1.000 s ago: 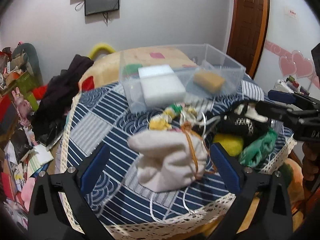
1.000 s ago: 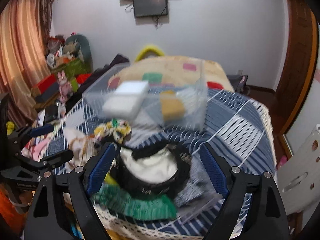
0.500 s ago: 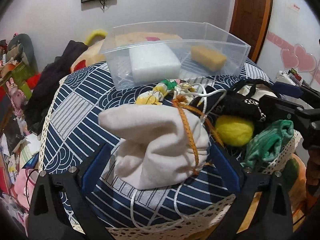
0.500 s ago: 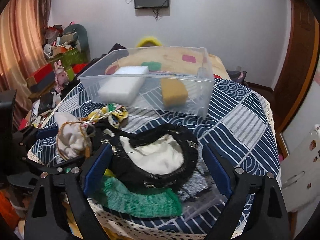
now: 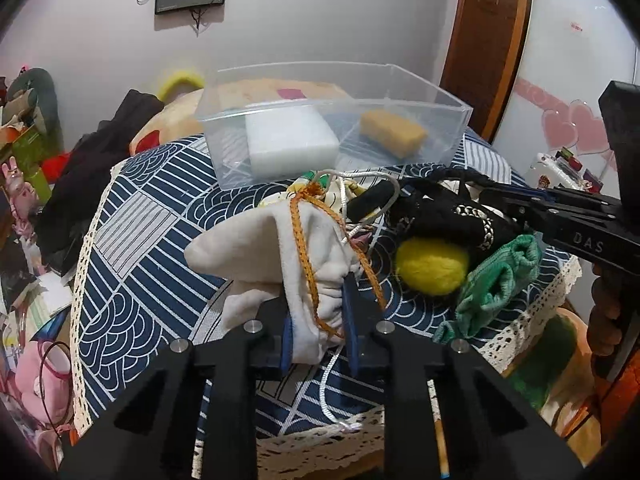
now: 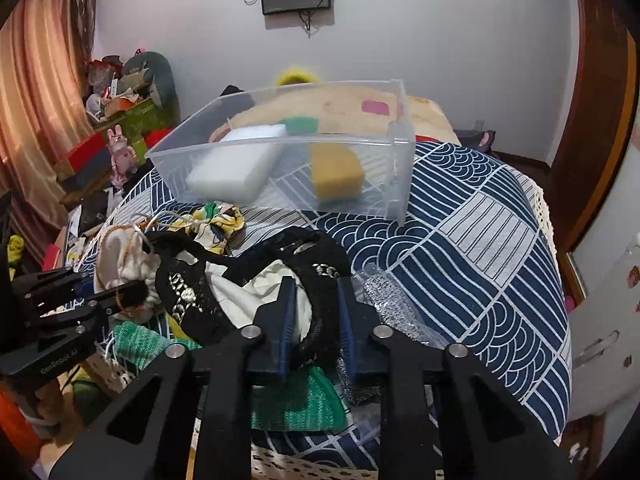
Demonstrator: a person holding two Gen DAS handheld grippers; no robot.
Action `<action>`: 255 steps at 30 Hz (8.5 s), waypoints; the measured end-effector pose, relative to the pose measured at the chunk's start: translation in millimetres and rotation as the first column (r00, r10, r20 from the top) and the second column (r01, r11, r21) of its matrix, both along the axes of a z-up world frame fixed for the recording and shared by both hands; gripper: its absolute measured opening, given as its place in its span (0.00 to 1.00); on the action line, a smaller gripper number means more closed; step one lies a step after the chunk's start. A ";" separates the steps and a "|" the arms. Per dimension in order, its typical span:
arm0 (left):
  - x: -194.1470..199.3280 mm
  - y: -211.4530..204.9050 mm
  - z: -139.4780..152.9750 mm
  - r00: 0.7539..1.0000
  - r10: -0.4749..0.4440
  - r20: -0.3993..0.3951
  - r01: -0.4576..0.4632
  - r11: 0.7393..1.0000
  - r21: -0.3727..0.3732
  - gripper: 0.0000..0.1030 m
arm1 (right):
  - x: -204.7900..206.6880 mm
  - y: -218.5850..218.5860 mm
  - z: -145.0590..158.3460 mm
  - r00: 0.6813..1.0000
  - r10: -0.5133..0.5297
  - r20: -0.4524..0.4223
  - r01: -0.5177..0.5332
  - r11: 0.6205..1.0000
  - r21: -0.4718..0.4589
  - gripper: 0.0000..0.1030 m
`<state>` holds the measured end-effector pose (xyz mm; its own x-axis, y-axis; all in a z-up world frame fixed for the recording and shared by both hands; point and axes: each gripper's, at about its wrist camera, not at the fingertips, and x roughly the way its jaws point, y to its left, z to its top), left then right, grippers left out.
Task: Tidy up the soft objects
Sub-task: 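Carry the pouch and black bag into the clear box and release both, then grasp the floral scarf with the left tool while the right tool grasps the bagged grey knit, then place the scarf and bagged grey knit into the clear box and open both tools, then grasp the yellow plush ball with the left tool while the right tool grasps the green knit cloth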
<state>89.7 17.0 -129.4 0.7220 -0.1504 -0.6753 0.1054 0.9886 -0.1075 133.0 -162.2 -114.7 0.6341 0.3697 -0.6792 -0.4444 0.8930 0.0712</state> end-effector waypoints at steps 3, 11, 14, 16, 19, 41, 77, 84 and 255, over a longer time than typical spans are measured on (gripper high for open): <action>-6.4 1.7 7.2 1.000 0.007 0.028 -0.007 1.000 0.005 0.19 | -3.0 -3.7 3.4 1.000 -0.010 0.020 0.010 1.000 0.005 0.15; -20.6 8.6 34.3 0.993 0.023 0.112 -0.023 1.000 0.002 0.19 | -8.8 -12.0 28.5 0.994 -0.046 0.104 0.041 0.998 0.043 0.15; -21.9 11.6 42.0 0.991 0.027 0.132 -0.028 1.000 0.001 0.19 | -8.3 -17.0 38.7 0.990 -0.065 0.129 0.057 0.996 0.064 0.15; -20.6 14.2 48.6 0.989 0.035 0.147 -0.035 0.999 0.000 0.19 | -7.1 -18.9 44.4 0.987 -0.073 0.143 0.062 0.995 0.077 0.15; -17.0 17.3 56.9 0.985 0.043 0.164 -0.043 0.999 -0.006 0.19 | -4.4 -20.2 55.2 0.982 -0.084 0.168 0.069 0.993 0.097 0.15; 69.1 32.4 112.8 0.967 0.035 0.251 -0.033 0.999 -0.012 0.19 | 36.0 11.5 102.7 0.935 -0.135 0.328 0.100 0.988 0.121 0.15; 111.0 9.9 75.3 0.992 0.024 0.125 -0.035 0.995 0.093 0.66 | 76.7 40.1 58.0 0.989 -0.032 0.143 0.048 0.992 -0.113 0.33; 76.9 3.0 103.4 0.974 0.026 0.226 -0.050 0.994 0.101 0.80 | 55.2 25.2 80.3 0.978 -0.033 0.206 0.041 0.999 -0.034 0.46; 14.3 -44.8 7.8 0.994 -0.106 -0.008 0.106 0.992 0.062 0.87 | -26.1 -25.2 -6.1 0.998 -0.058 0.024 0.058 0.998 -0.035 0.14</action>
